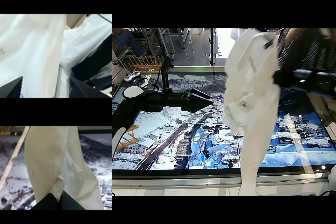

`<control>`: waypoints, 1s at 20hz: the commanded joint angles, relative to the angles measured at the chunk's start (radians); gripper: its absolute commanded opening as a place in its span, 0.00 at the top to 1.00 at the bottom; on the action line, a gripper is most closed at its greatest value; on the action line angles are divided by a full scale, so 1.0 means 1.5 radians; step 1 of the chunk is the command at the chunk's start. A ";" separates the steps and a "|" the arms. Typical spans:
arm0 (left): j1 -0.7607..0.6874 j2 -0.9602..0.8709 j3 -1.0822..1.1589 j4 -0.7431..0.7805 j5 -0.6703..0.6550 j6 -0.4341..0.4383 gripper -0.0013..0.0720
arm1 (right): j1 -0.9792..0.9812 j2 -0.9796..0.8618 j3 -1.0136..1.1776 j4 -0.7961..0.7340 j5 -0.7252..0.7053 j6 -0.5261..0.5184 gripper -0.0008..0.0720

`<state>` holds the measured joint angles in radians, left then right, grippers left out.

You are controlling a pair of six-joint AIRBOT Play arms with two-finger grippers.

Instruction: Fold the clothes and pants, and hang the long-sleeved shirts on hangers.

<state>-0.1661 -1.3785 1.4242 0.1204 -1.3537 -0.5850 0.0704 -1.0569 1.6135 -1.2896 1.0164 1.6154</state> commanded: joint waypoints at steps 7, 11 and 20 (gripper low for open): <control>-0.008 0.068 0.000 0.014 -0.100 -0.080 0.23 | -0.601 0.056 0.167 -0.346 0.262 0.155 0.96; -0.006 0.079 0.000 0.015 -0.101 -0.117 0.23 | -0.857 -0.035 0.338 -0.334 0.268 0.085 0.96; 0.005 0.079 0.000 0.015 -0.106 -0.201 0.23 | -0.990 -0.146 0.351 -0.266 -0.087 0.259 0.96</control>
<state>-0.1619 -1.2602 1.4246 0.1425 -1.5135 -0.8135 -1.3579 -1.2182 2.1380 -1.7458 1.0531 1.9266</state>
